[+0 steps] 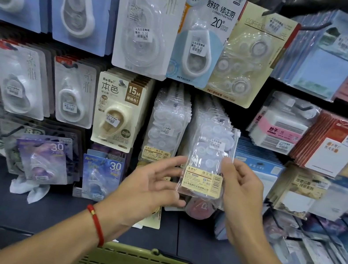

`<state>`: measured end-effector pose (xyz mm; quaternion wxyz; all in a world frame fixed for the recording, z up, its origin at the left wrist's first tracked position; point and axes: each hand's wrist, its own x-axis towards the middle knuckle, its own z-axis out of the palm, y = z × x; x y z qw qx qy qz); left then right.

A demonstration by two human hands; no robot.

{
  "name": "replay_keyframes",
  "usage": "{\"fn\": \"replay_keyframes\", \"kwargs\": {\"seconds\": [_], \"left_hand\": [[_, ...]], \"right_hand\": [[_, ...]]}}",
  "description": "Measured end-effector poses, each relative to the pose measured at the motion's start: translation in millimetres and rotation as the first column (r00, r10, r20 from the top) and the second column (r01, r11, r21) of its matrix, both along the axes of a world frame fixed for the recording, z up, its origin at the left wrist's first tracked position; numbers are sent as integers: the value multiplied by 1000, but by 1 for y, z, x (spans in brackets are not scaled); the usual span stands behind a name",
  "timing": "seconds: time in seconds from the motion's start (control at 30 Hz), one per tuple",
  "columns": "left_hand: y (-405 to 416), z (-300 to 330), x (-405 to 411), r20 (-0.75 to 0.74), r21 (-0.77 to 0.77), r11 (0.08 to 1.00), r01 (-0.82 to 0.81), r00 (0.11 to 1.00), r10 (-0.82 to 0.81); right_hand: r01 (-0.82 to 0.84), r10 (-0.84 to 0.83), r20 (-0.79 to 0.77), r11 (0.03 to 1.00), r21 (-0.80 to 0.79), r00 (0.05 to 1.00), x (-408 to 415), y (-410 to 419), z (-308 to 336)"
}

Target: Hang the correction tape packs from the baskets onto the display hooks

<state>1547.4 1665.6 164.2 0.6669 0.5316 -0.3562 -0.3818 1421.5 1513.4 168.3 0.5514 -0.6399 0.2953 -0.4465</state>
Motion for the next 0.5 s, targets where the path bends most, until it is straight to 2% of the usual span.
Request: {"fn": "replay_keyframes", "kwargs": {"seconds": [0.07,0.1,0.17,0.23,0.3,0.33,0.37,0.43,0.5], "left_hand": [[-1,-1,3,87,41,999,-15,996,12],[-2,-2,5,186,67,997,-35,982,22],[-4,-5,13,448,83,989,-123,891,74],[-9,-9,27,697,12,975,-222,701,151],[-16,-12,40,867,-37,965,-260,472,161],[-21,-14,46,905,-37,964,-263,400,144],[-25,-18,51,925,-27,964,-266,358,124],[-30,-25,58,936,14,966,-260,344,78],[-32,-31,61,948,25,970,-241,315,53]], "right_hand": [[42,-47,-61,996,-75,997,0,-1,-1],[90,-116,-135,978,-186,984,-1,-2,-3],[145,-334,-276,833,-534,901,-2,-4,-7],[58,-409,-264,625,-779,873,0,-9,-13],[-126,-381,-366,525,-842,849,9,-13,-18],[-219,-374,-445,513,-830,813,14,-16,-21],[-294,-386,-515,501,-814,765,18,-17,-25],[-356,-414,-569,487,-798,710,25,-21,-28],[-347,-402,-560,490,-800,725,27,-24,-29]]}}
